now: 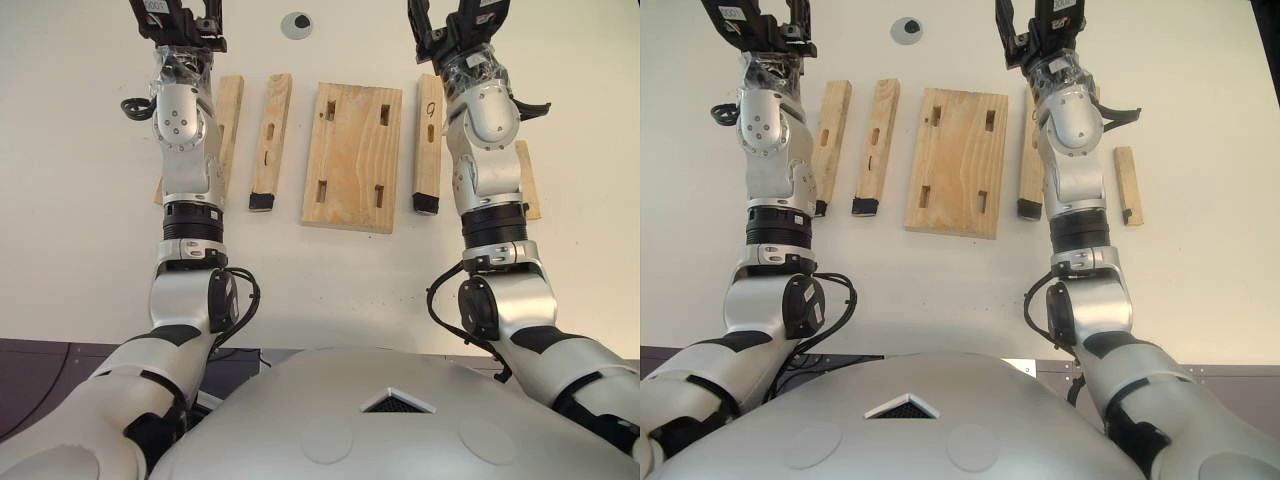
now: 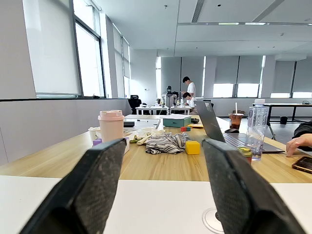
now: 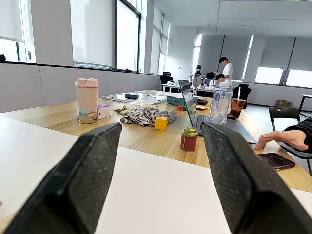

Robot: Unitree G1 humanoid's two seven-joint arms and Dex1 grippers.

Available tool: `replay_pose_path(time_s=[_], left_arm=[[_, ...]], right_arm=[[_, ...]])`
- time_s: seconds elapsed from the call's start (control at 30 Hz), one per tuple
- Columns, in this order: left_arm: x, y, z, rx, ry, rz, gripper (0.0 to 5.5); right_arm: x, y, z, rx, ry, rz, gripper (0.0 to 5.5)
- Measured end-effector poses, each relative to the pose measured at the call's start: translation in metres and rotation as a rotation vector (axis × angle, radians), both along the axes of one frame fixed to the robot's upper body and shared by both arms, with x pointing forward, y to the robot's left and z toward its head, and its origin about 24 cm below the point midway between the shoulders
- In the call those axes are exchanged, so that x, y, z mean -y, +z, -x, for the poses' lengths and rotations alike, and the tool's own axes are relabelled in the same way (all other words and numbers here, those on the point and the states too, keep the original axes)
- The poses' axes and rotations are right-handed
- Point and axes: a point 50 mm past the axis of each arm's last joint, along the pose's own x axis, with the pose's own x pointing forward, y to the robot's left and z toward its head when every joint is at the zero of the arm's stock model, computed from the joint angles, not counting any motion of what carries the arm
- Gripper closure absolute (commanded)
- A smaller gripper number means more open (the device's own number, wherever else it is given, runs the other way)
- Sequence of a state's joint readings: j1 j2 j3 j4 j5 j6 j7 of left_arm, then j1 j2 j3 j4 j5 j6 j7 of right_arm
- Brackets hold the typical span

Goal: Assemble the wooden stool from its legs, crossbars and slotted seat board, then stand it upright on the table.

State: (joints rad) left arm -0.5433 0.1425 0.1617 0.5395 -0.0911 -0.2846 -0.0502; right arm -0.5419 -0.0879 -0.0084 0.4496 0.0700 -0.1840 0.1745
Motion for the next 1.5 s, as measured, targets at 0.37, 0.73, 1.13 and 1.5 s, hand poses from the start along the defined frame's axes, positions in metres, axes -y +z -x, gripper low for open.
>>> replay_pose_path(time_s=[0.37, 0.73, 1.13, 1.5], left_arm=[[0.000, -0.003, 0.000, -0.008, 0.003, -0.001, 2.65], [0.000, -0.004, -0.001, -0.008, 0.005, -0.001, 2.65], [-0.005, -0.007, 0.005, -0.005, 0.019, -0.009, 2.65], [-0.013, -0.013, 0.019, -0.018, 0.058, -0.008, 2.65]], right_arm=[[-0.002, 0.001, -0.004, -0.008, 0.015, 0.006, 2.50], [-0.002, 0.001, -0.004, -0.009, 0.018, 0.007, 2.50], [0.057, -0.010, 0.019, -0.036, -0.004, 0.036, 2.50], [0.168, -0.093, 0.172, -0.411, -0.238, 0.078, 2.50]])
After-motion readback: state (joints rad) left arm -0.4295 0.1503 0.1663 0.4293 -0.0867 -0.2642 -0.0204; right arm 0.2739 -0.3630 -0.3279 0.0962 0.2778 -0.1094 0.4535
